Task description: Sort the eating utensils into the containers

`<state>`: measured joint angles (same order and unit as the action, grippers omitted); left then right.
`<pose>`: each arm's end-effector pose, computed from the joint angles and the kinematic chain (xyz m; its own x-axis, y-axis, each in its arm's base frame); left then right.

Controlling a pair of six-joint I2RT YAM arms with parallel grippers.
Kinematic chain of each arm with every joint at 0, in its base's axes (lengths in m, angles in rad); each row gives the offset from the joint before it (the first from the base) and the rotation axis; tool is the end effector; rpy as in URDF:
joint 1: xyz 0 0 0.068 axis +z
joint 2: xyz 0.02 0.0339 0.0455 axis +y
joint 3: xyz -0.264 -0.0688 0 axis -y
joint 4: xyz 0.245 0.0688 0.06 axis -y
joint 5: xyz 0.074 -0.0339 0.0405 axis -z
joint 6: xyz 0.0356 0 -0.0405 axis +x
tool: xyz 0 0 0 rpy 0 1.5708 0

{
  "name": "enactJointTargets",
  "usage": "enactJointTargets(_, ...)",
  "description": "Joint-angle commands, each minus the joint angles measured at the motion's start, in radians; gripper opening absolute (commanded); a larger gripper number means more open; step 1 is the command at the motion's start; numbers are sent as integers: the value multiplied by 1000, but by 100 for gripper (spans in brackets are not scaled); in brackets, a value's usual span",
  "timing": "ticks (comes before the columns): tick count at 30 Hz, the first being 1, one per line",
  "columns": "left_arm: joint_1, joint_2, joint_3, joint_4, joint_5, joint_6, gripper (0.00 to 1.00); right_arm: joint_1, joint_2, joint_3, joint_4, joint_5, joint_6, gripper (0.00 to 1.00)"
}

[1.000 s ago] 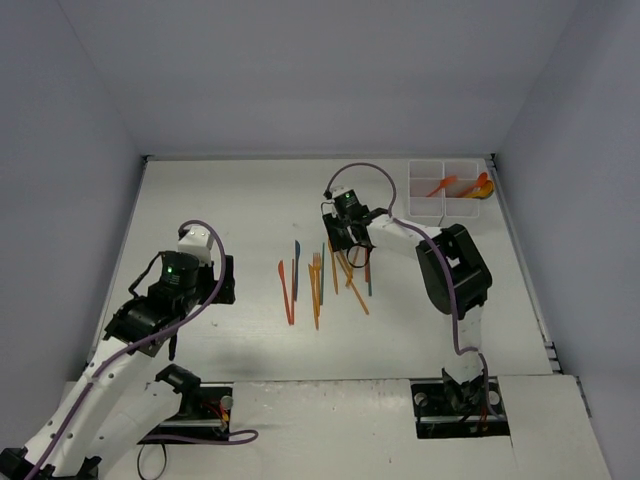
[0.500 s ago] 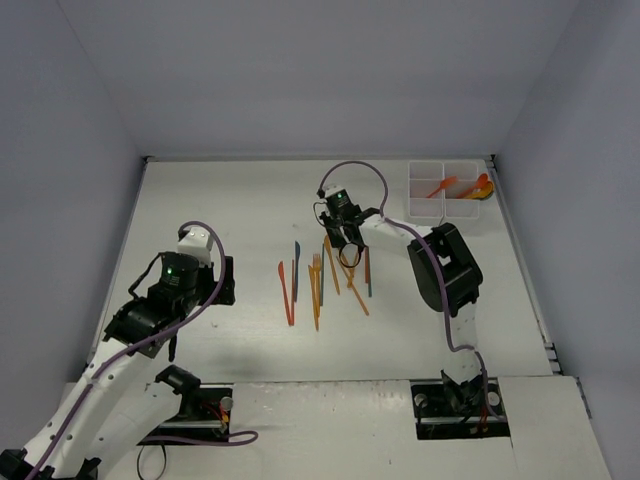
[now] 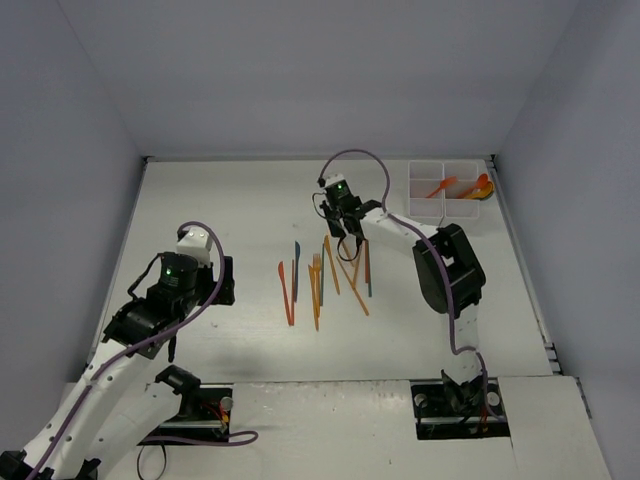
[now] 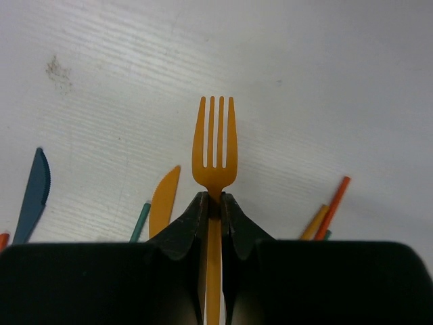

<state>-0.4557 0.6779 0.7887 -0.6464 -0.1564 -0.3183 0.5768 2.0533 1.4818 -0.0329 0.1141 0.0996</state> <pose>0.1327 -0.0589 0.3101 -0.5337 -0.0827 -0.8416 0.1552 0.9687 -0.1936 0.3970 0.2535 0.2032 -0.5200 -0.2205 -0.8252 -0.4136 0.9103 0.0174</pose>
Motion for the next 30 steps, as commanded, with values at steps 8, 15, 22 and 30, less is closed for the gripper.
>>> enactJointTargets(8,8,2,15,48,-13,11,87,-130,-357,63,205,491,166,0)
enactJointTargets(15,8,2,15,50,-17,12,87,-239,-367,28,330,799,367,0)
enactJointTargets(22,8,6,14,48,-16,10,87,-304,-244,79,347,945,480,0)
enactJointTargets(30,8,18,11,50,-17,6,87,-363,-93,152,354,1026,503,0)
